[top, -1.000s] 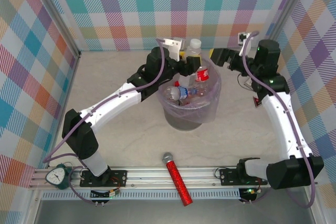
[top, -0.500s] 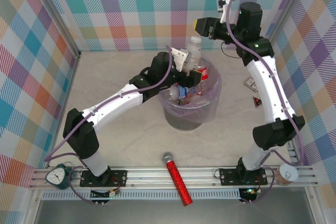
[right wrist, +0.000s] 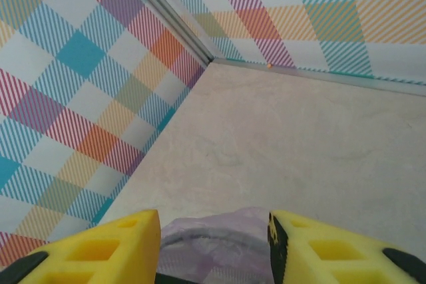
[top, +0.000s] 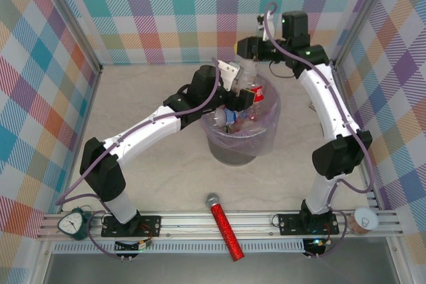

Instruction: Put the plastic bottles in the bin

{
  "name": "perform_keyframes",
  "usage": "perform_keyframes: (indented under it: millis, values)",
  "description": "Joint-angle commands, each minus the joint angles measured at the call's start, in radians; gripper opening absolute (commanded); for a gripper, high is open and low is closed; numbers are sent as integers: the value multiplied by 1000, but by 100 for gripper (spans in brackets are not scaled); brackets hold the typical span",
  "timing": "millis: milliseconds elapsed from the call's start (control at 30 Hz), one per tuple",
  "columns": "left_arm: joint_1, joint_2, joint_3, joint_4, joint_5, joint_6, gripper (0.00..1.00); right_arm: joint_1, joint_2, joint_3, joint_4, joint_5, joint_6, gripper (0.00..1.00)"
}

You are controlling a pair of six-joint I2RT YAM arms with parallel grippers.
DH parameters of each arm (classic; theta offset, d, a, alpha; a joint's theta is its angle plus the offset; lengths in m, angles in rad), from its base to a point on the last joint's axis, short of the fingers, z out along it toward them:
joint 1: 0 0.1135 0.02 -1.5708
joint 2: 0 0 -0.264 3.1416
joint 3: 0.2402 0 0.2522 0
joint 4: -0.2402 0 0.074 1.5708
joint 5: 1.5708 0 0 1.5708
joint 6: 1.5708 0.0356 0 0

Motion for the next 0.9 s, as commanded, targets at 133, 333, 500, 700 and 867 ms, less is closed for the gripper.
perform_keyframes:
  millis: [133,333,500,700,867]
  values:
    - [-9,5,18,15,7,9,73,21,-94,0,-94,12,-64,71]
    - [-9,-7,-3,54,4,10,64,21,-137,-11,-139,83,-91,80]
    - [-8,-28,-26,101,-7,4,60,21,-138,-49,-136,62,-70,79]
    - [-10,-51,-53,159,5,-4,60,21,-138,-50,-104,54,-44,56]
    - [-8,-74,-57,184,-14,-1,74,21,-143,1,-73,53,-28,47]
